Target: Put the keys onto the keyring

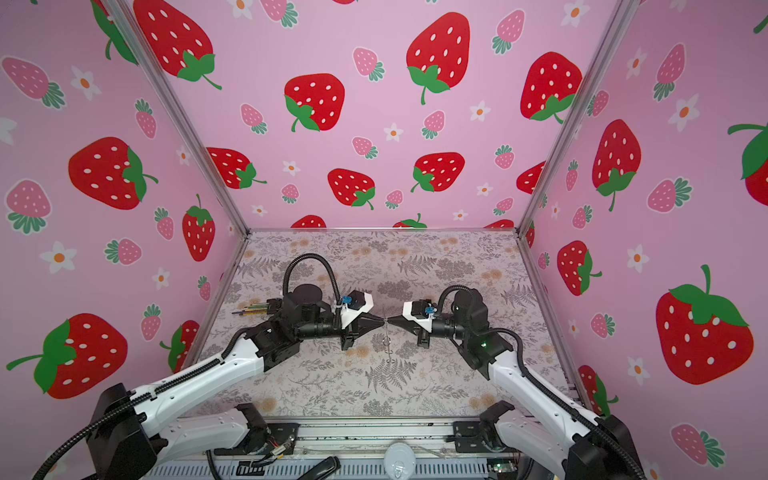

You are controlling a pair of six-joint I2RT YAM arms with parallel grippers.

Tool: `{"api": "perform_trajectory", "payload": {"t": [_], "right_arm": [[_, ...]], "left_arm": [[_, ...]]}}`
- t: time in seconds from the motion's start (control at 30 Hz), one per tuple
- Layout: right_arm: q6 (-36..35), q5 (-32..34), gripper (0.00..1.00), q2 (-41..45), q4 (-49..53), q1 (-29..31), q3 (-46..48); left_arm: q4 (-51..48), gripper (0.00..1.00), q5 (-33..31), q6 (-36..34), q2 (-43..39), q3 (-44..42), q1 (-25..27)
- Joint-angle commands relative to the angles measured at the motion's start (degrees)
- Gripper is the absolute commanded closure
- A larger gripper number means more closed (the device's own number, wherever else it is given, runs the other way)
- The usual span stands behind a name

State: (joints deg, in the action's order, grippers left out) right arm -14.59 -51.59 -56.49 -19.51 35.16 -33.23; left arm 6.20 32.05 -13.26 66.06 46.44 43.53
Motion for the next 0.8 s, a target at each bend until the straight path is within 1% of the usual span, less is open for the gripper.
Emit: {"api": "perform_trajectory", "payload": {"t": [0.0, 0.03, 0.07, 0.1, 0.13, 0.17, 0.23, 0.3, 0.4, 0.5, 0.57, 0.7, 0.77], "right_arm": [[0.63, -0.43, 1.00, 0.68, -3.08, 0.46, 0.18], [0.62, -0.43, 1.00, 0.52, -3.08, 0.44, 0.16], [0.68, -0.44, 1.00, 0.49, -3.08, 0.53, 0.28], [0.62, -0.52, 1.00, 0.35, -2.92, 0.53, 0.42], [0.49, -0.37, 1.00, 0.16, -2.57, 0.53, 0.45], [-0.02, 0.30, 0.96, 0.30, -1.64, 0.53, 0.29], [-2.89, 3.17, 0.85, 0.92, 2.78, 0.53, -0.78], [-6.20, 8.18, 0.76, 2.14, 7.59, 0.53, -2.22], [-9.99, 13.49, 0.70, 3.64, 13.63, 0.53, -4.34], [-14.43, 13.12, 0.71, 3.01, 20.85, 0.53, -8.28], [-15.24, 11.63, 0.72, 2.36, 22.81, 0.53, -9.88], [-12.62, 7.27, 0.72, 2.08, 18.16, 0.68, -9.13], [-11.44, 7.19, 0.73, 2.02, 15.59, 1.09, -8.37]], "left_arm": [[0.20, 0.93, 0.56, -1.87, 0.38, 2.37, 0.94], [0.07, 0.93, 0.22, -2.27, 0.39, 2.64, 1.13], [0.03, 0.98, -0.20, -2.38, 0.45, 2.69, 1.27], [-0.21, 1.00, -0.19, -2.61, 0.47, 2.89, 1.38], [-0.59, 1.00, -0.23, -3.03, 0.39, 3.09, 1.43], [-1.50, 1.00, -0.43, -3.49, 0.39, 3.57, 1.53], [-5.77, 1.00, -1.77, -5.25, 0.60, 5.61, 1.63], [-12.98, 1.00, -3.85, -8.36, 1.03, 8.68, 1.65], [-24.55, 1.00, -6.75, -13.38, 2.27, 13.79, 1.72], [-33.78, 1.00, -9.79, -16.19, 3.54, 18.49, 1.81], [-36.75, 1.00, -10.23, -16.97, 3.72, 20.10, 1.83], [-39.99, 1.00, -10.30, -15.76, 4.80, 23.78, 1.82], [-42.06, 1.00, -9.62, -15.36, 5.76, 26.07, 1.82]]}}
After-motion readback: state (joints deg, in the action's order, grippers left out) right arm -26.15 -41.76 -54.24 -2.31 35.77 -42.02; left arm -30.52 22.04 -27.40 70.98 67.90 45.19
